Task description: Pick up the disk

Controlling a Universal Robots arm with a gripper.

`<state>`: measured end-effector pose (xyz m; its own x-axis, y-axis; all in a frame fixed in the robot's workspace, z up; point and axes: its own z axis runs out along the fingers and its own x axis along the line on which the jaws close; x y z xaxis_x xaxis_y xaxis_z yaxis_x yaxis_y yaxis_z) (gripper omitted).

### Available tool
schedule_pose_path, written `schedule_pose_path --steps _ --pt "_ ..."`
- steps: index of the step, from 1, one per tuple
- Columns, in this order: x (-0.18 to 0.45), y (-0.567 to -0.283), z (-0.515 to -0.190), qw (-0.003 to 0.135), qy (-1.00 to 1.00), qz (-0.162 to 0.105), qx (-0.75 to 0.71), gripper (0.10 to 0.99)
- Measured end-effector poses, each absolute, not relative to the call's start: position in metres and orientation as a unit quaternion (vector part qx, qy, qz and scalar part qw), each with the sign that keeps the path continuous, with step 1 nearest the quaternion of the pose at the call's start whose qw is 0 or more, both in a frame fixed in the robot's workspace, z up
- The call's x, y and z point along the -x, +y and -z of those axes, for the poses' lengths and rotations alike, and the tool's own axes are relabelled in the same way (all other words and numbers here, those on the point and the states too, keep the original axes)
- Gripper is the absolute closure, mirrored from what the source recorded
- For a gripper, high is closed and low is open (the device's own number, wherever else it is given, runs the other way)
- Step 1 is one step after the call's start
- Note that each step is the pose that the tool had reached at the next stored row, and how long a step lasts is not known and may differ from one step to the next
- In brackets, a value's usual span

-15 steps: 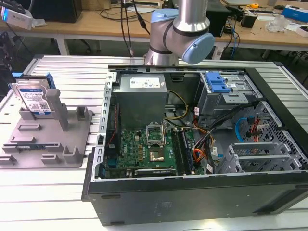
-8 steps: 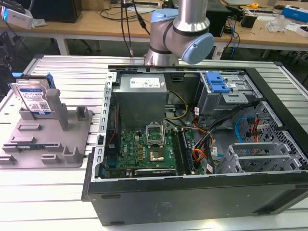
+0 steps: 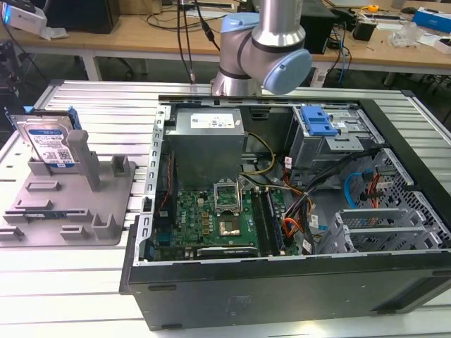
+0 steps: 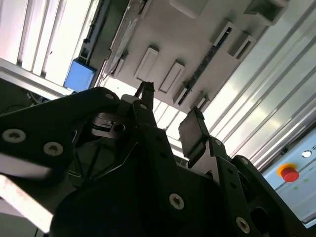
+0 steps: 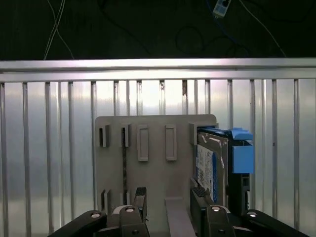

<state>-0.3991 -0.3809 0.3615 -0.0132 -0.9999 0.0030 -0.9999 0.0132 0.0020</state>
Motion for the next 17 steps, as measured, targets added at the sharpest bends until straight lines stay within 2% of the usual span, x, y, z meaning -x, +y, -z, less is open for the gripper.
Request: schedule_pose_path --steps 14,17 --pt "0.428 -0.324 -0.359 0.000 -0.712 -0.003 -0.702 0.604" --pt "0.430 -0.324 -0.358 0.000 -0.712 -0.003 -0.702 0.604"
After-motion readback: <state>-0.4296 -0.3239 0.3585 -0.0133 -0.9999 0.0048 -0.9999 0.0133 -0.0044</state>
